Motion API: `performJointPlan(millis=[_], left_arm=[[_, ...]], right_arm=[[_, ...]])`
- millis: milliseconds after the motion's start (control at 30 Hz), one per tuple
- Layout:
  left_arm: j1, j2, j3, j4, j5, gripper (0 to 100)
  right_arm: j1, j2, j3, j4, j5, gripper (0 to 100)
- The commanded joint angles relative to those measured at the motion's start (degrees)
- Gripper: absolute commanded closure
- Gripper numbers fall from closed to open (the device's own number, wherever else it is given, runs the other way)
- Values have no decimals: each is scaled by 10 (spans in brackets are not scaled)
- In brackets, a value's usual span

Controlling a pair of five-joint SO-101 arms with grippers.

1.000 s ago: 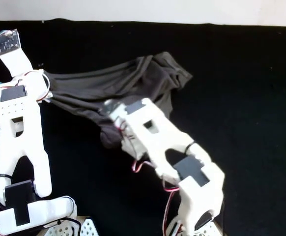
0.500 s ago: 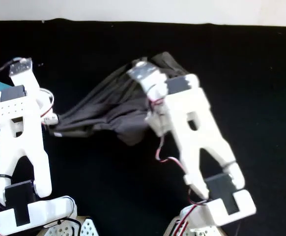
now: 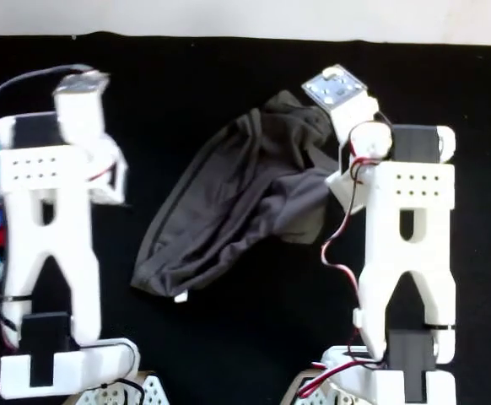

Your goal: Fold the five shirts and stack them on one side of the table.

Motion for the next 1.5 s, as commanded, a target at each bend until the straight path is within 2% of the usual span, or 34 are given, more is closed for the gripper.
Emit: performJointPlan(millis=[0, 100, 167, 300, 567, 733, 867, 967, 1033, 1133, 1167, 1467], left_arm=[[114, -9, 16, -22, -4, 807], [182, -9, 102, -95, -5, 807], [190, -9, 163, -159, -6, 807], [164, -9, 262, -258, -29, 806], [121, -8, 389, -378, -99, 807], [77, 10, 419, -427, -142, 807], [61, 94, 387, -423, -163, 808], [60, 142, 327, -370, -163, 812], [60, 160, 284, -334, -162, 859], [53, 164, 232, -294, -162, 986], [47, 164, 215, -279, -161, 995], [-40, 166, 118, -176, -164, 988]], right_arm=[[9, -30, -4, 6, 7, 993], [10, -36, 20, 6, 8, 993], [11, -43, 33, 5, 9, 993], [12, -63, 41, 7, 10, 993], [12, -87, 41, 7, 10, 993], [12, -86, 41, 7, 10, 993], [12, -85, 41, 7, 8, 993], [12, -85, 41, 7, 8, 993], [12, -85, 41, 7, 8, 993], [12, -85, 41, 7, 9, 993], [12, -84, 41, 7, 9, 993], [81, -82, 44, -48, 12, 993]])
